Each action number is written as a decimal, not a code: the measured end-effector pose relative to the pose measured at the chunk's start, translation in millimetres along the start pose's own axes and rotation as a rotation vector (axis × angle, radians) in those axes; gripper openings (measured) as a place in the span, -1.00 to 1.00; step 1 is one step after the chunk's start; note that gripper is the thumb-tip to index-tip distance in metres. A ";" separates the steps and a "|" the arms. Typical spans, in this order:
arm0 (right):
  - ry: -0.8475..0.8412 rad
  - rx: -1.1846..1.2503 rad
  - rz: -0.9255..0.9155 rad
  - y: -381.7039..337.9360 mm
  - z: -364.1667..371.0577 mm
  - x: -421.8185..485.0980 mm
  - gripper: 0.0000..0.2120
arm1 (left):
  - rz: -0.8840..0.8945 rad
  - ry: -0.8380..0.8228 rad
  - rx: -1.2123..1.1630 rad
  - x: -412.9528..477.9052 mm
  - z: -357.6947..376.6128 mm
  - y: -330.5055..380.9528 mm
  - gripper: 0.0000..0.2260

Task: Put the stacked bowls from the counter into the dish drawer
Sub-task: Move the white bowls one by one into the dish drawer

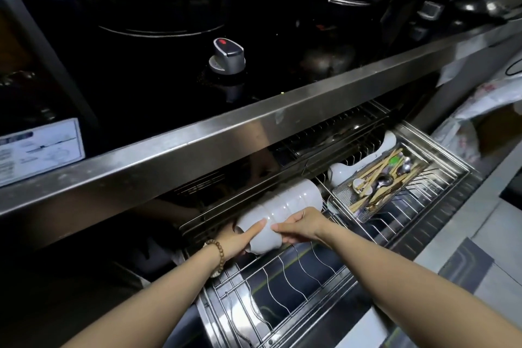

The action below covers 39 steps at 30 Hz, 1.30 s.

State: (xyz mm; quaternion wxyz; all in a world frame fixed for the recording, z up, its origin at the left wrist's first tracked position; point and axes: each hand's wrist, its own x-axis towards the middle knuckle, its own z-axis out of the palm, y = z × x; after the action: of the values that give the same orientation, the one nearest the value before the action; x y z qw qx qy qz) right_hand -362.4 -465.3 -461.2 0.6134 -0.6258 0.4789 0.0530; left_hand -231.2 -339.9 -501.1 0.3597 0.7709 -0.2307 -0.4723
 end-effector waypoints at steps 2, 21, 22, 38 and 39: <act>0.020 0.019 -0.012 2.2 2.3 3.4 -0.75 | -0.008 0.007 0.014 4.5 -0.7 -0.9 -0.56; 0.022 -0.001 -0.041 -10.1 -6.5 -15.6 -0.73 | 0.058 0.074 0.109 -15.1 -6.1 4.0 -0.32; 0.024 0.005 -0.059 -13.8 -9.9 -22.4 -0.73 | 0.058 0.074 0.107 -19.6 -8.2 8.4 -0.31; 0.205 0.073 -0.387 -37.9 -60.3 -205.3 -0.62 | 0.557 0.026 -0.023 -161.3 -31.3 112.3 -0.59; 0.219 0.043 -0.427 -45.4 -59.4 -217.3 -0.59 | 0.603 0.027 -0.014 -174.0 -38.2 120.2 -0.59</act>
State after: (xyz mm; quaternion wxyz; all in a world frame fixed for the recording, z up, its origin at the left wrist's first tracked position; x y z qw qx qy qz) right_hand -479.6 -407.4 -272.2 0.5681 -0.7017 0.4006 -0.1561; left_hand -276.7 -282.4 -299.1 0.4919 0.6714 -0.4414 -0.3353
